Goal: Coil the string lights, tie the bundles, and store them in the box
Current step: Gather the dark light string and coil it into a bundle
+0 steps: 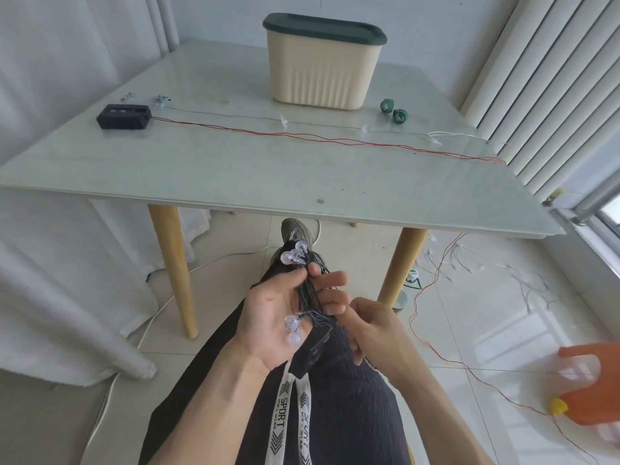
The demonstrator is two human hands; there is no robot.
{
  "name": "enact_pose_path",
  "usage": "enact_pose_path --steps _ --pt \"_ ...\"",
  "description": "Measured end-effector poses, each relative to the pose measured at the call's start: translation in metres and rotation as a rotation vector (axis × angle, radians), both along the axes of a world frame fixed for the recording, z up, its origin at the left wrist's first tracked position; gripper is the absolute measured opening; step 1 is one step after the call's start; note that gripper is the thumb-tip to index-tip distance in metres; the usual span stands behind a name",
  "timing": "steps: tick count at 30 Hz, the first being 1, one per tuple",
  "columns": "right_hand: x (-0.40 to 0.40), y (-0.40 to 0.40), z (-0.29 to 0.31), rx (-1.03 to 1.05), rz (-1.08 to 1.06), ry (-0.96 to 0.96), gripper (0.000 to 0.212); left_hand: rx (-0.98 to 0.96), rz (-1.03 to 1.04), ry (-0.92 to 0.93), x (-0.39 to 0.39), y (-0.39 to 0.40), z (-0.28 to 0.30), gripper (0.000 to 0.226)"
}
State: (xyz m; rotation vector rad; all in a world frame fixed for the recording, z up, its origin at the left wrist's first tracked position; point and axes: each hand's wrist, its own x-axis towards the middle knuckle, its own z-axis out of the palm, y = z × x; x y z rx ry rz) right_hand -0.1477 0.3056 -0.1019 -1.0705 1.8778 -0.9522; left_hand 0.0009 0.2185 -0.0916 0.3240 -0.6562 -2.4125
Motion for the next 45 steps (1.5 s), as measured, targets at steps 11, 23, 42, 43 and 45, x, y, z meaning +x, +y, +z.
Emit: enact_pose_path --steps 11,23,42,43,45 --pt "-0.037 0.019 -0.003 0.08 0.074 0.082 0.028 0.024 0.186 -0.242 0.005 -0.014 0.004 0.019" --pt "-0.03 0.043 -0.019 0.059 0.147 0.096 0.042 0.091 0.559 -0.467 0.004 -0.021 0.01 0.021" --pt "-0.008 0.039 0.035 -0.023 0.526 0.013 0.018 -0.191 -0.002 -0.482 -0.021 0.012 -0.001 0.023" --pt "-0.009 0.037 0.04 -0.074 0.529 0.014 0.019 -0.205 -0.05 -0.489 -0.023 0.017 -0.001 0.023" --pt "-0.014 0.033 0.048 -0.152 0.489 0.016 0.021 -0.21 -0.092 -0.51 -0.027 0.023 -0.002 0.022"
